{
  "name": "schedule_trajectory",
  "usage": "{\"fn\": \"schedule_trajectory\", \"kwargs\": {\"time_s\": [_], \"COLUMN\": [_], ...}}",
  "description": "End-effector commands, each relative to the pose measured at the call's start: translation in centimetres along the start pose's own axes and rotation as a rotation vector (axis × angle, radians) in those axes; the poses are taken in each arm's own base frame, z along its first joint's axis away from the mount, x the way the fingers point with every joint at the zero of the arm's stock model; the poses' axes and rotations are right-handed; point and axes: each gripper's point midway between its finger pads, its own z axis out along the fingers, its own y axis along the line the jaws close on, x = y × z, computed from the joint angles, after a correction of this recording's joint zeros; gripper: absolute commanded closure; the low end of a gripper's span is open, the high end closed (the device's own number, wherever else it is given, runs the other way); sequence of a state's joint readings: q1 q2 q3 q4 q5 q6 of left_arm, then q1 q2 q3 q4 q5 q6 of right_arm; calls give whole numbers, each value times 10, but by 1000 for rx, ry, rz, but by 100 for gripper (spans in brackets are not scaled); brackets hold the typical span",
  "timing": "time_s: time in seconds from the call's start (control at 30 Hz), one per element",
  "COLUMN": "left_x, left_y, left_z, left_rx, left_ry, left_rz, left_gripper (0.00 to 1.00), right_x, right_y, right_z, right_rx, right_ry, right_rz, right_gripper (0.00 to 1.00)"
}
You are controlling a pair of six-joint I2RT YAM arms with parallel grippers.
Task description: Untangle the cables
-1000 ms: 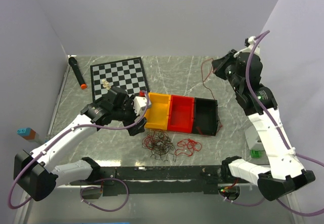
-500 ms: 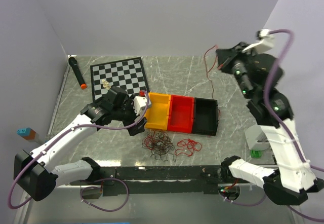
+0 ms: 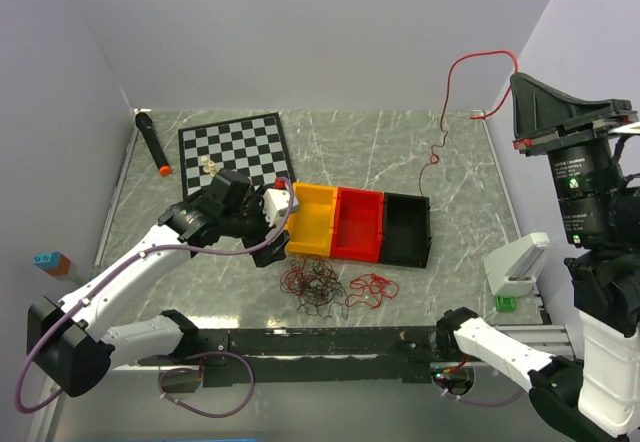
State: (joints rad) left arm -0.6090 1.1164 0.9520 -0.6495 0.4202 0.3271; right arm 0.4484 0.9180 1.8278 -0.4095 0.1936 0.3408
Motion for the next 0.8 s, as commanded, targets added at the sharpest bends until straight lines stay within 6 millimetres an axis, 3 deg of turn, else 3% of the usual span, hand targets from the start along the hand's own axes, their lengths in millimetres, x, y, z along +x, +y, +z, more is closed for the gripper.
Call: {"fn": "schedule_trajectory", "kwargs": {"time_s": [0.0,0.07,0.2,0.37,0.47,0.6,0.77], "left_x": [-19,-19,-19,-19,-19,-18,-18], "left_y": [3,3,4,3,4,4,3], "left_z": [-9,-10,-11,-11,-11,-10,-10], "left_rx": [-17,-18,-26,-25,-30,-28,-25], "left_ry": [-51,-49,-46,-45,-46,-45,-50], "left_rz": [12,14,16,11,10,6,3], "left_gripper": [1,1,1,1,1,1,1], "right_x": [5,-3,-39,-85,-98,-96,-67], "right_y": [4,8,29,56,67,67,57], "right_z": [6,8,13,-5,-13,-10,2], "right_rx": [-23,-39,-102,-225,-281,-275,-245], "right_ry": [16,-6,-79,-228,-265,-247,-184], "right_rz": [-28,-37,-39,-19,-22,-34,-34], "right_gripper": [100,100,100,100,100,100,100]}}
